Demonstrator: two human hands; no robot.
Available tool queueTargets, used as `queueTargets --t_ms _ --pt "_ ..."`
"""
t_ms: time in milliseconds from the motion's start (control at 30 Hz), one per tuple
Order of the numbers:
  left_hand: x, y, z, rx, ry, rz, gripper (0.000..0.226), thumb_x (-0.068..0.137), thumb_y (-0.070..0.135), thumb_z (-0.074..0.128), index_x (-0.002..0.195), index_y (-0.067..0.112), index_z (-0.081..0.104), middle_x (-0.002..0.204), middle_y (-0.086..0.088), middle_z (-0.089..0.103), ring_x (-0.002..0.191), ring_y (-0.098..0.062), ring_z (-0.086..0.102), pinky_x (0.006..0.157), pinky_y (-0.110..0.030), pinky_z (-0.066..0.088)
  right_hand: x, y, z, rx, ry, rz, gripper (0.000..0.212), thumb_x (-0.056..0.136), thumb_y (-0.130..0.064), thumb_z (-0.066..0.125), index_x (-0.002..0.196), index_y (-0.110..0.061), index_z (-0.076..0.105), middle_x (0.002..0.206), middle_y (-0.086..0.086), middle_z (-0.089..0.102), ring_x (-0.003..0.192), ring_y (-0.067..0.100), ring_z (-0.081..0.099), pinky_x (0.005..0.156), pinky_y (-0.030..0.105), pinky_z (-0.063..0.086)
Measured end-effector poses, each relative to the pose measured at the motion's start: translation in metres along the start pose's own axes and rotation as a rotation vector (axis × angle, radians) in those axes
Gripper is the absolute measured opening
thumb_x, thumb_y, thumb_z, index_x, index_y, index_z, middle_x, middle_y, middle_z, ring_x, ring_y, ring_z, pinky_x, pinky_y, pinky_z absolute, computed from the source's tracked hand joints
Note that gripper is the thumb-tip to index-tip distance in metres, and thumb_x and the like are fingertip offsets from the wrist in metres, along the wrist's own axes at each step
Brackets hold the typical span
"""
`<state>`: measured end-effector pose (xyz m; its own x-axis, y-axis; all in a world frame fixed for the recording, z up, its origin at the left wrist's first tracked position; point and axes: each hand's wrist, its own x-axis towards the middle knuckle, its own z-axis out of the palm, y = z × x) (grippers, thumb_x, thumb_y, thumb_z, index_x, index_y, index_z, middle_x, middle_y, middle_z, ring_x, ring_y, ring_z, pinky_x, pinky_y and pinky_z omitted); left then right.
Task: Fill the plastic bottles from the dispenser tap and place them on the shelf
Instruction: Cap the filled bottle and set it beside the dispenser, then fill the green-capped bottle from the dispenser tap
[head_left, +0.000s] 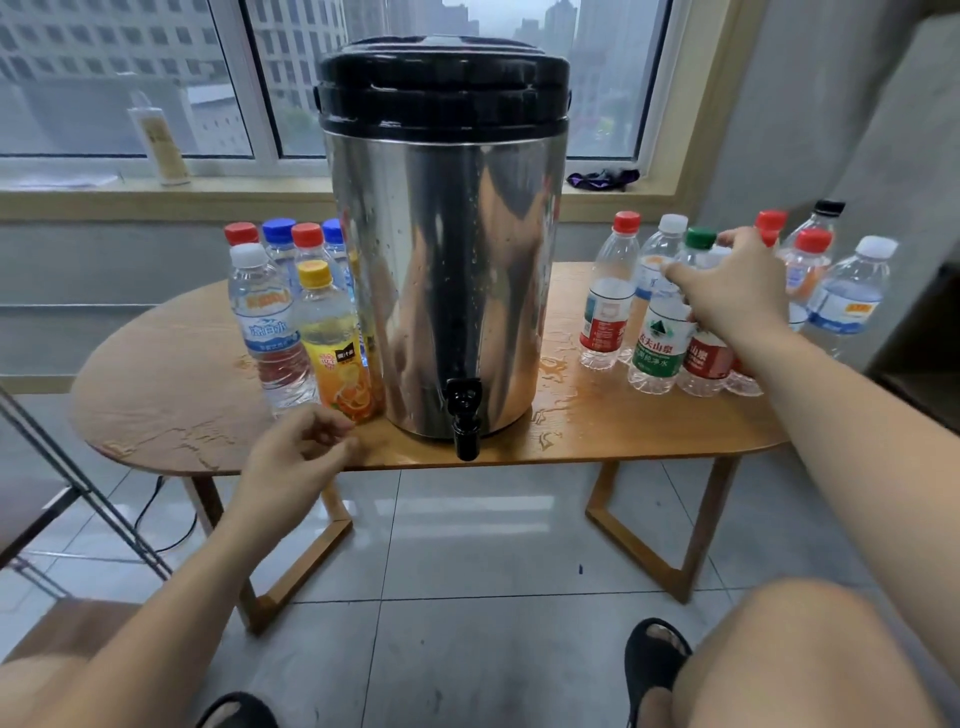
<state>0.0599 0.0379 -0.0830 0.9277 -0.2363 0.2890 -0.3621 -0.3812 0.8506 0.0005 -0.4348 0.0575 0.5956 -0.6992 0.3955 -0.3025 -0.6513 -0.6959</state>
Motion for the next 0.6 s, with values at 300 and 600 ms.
queueTargets --t_ms 300,600 --pt "-0.012 0.0 0.024 0.143 -0.146 0.173 0.023 0.089 0.01 0.087 0.101 0.026 0.075 0.1 0.008 0.074 0.098 -0.015 0.072 0.089 -0.038 0.061 -0.01 -0.006 0.001 -0.297 -0.097 -0.155 0.075 0.084 -0.065 0.083 0.135 -0.015 0.058 0.13 0.01 0.068 0.115 0.033 0.064 0.081 0.042 0.052" --pt "-0.025 0.004 0.035 0.305 -0.28 0.295 0.023 0.093 0.036 0.084 0.111 0.039 0.07 0.108 0.023 0.069 0.111 -0.008 0.065 0.089 -0.027 0.053 -0.085 -0.027 -0.002 0.002 -0.207 -0.312 0.06 0.082 -0.05 0.09 0.124 -0.023 0.056 0.113 -0.006 0.069 0.096 0.012 0.067 0.074 0.025 0.05"
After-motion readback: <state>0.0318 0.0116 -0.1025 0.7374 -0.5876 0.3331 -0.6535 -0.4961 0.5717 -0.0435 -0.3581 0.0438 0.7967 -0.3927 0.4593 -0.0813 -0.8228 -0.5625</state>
